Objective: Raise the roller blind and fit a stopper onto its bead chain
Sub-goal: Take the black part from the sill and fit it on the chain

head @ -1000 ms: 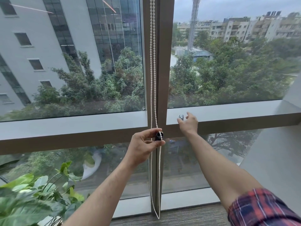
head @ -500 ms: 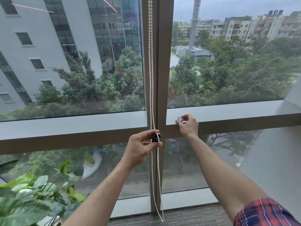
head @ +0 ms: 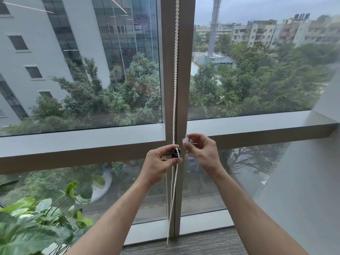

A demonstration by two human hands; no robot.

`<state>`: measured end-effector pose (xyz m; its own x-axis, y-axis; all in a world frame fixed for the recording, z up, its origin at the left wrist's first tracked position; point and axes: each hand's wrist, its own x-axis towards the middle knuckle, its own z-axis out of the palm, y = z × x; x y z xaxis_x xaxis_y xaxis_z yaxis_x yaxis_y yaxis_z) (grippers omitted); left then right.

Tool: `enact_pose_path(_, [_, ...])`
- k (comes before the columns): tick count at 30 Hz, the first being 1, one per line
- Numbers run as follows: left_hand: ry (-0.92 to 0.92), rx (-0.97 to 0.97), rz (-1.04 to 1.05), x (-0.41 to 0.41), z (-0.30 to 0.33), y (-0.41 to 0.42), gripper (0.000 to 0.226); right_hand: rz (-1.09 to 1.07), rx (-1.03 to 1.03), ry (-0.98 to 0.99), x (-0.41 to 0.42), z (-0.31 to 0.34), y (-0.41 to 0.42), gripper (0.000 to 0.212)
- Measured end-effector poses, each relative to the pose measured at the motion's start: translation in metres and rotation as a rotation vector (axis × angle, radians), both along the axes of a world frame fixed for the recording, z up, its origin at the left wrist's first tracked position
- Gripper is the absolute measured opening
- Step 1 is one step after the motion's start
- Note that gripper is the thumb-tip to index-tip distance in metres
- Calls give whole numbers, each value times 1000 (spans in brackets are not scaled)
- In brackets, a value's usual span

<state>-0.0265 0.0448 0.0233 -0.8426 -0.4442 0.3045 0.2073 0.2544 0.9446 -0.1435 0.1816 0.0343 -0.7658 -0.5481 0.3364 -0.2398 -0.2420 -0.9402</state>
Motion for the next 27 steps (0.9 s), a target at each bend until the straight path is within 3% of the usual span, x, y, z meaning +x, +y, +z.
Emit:
enact_pose_path(12, [30,-35,-33,6,4,2,38,28,106,152,28,18,12,22])
enact_pose_path(21, [39,-64,-34,10,8,4,36,-3,80,177,30,18,15,32])
enact_pose_path(27, [52,-38,-38,10,8,4,36,-3,121,208,31,15,15,25])
